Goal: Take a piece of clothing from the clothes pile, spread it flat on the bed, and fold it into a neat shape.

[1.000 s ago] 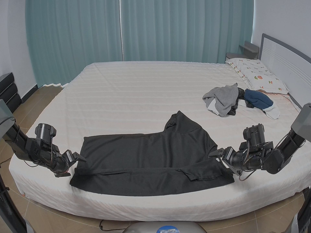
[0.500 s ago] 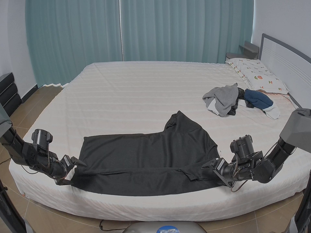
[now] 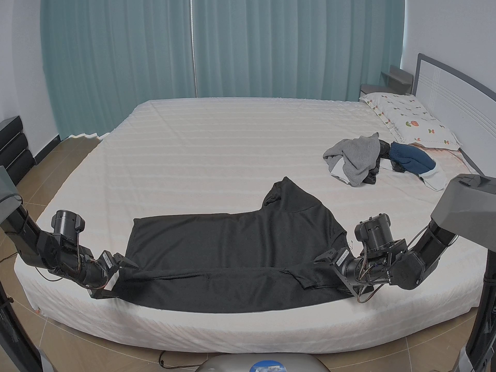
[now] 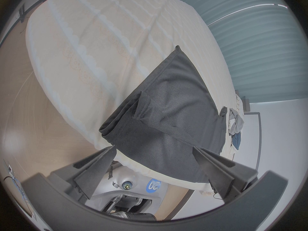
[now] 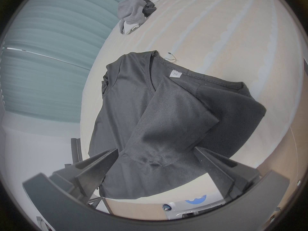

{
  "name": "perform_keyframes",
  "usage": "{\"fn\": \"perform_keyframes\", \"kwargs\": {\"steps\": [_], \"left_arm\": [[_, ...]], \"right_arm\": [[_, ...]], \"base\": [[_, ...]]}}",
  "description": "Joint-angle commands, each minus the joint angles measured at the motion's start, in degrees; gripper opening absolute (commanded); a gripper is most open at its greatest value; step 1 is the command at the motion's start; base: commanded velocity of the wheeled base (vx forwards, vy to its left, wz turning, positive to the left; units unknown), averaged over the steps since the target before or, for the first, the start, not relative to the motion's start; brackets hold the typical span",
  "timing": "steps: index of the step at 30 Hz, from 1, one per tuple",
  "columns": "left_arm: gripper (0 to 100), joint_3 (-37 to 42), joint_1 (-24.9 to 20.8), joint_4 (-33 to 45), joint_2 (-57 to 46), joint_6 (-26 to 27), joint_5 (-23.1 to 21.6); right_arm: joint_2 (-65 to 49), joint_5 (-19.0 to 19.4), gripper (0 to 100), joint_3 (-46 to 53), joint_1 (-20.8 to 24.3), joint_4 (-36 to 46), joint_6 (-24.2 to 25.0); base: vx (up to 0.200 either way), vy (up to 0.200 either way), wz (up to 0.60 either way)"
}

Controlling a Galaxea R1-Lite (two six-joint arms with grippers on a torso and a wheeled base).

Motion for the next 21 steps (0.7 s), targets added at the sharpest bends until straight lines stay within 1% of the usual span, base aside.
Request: {"fn": "perform_keyframes", "kwargs": {"steps": [1, 3, 11, 12, 21], "left_arm": [[100, -0.02, 0.02, -0.01, 0.19, 0.0, -0.09], [100, -0.02, 0.02, -0.01, 0.19, 0.0, 0.0], [100, -0.02, -0.07, -0.01, 0.19, 0.09, 0.0], [100, -0.02, 0.02, -0.01, 0.1, 0.09, -0.09], [100, -0.02, 0.02, -0.01, 0.1, 0.09, -0.09]], "right_arm": [[1.87, -1.53, 100, -1.25, 0.91, -0.03, -0.11], [2.39, -2.23, 100, -1.34, 1.35, -0.03, -0.11], [2.39, -2.23, 100, -1.43, 1.26, -0.12, -0.03], [2.39, -2.23, 0, -1.43, 1.26, -0.12, -0.03], [1.34, -2.23, 0, -0.63, 0.82, 0.32, 0.06]], "base": [[0.0, 0.0, 0.0], [0.0, 0.0, 0.0], [0.0, 0.0, 0.0], [0.0, 0.0, 0.0], [0.0, 0.0, 0.0]]}}
